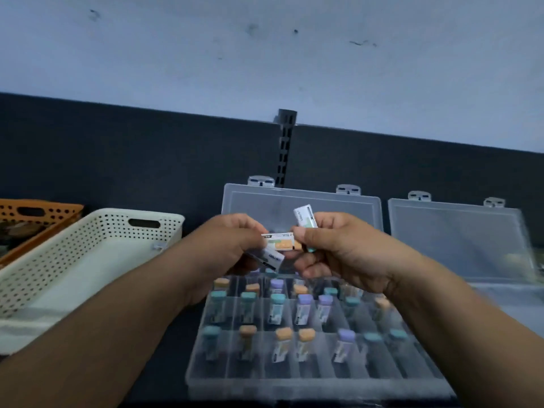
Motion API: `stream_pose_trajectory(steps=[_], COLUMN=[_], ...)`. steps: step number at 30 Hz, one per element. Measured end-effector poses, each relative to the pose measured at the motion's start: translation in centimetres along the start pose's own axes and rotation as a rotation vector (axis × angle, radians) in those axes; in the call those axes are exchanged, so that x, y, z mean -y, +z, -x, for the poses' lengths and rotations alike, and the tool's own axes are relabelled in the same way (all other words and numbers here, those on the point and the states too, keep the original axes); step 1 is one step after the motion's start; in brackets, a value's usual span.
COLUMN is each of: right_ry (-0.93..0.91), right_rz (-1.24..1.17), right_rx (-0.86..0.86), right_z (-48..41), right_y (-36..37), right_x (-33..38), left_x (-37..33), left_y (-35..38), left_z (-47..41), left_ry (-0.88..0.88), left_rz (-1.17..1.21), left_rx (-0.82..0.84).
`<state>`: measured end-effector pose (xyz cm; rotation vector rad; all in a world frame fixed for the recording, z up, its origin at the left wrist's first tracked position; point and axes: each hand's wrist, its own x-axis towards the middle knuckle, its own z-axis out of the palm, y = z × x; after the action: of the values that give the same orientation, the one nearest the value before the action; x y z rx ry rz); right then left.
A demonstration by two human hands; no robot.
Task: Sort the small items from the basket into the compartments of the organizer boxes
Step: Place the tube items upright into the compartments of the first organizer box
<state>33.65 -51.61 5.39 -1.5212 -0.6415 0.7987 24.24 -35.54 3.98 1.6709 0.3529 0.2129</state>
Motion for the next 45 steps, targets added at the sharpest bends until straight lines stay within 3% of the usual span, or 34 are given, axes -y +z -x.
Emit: stream_pose_trajectory(steps=[7,14,22,31,45], right_ry=[-0.078,-0.207,-0.239,-0.193,-0.097], right_rz=[-0.01,0.324,0.651,1.038,1.024], right_rx=[-0.06,-0.192,-0.31,-0.297,-0.18], right_z=[3.6,5.7,6.6,4.6,3.2], right_y=[-6.9,-12.1,-16.9,-19.1,-19.4], right_x=[-1.0,-0.7,-1.4,-3.7,-6.1], left_x=[-1.0,-2.4,-2.1,-0.8,1.2], left_y=[9.0,13.6,15.7,17.5,18.7], left_z=[-0.8,-1.0,-2.2,-5.0,-7.7], left_ry=[0.022,0.095,0.201,0.2,0.194], left_rz=[-0.024,-0.113,-0.462,-0.758,-1.066], left_rx=[-0.077,-0.093,-0.191,-0.07,0.094])
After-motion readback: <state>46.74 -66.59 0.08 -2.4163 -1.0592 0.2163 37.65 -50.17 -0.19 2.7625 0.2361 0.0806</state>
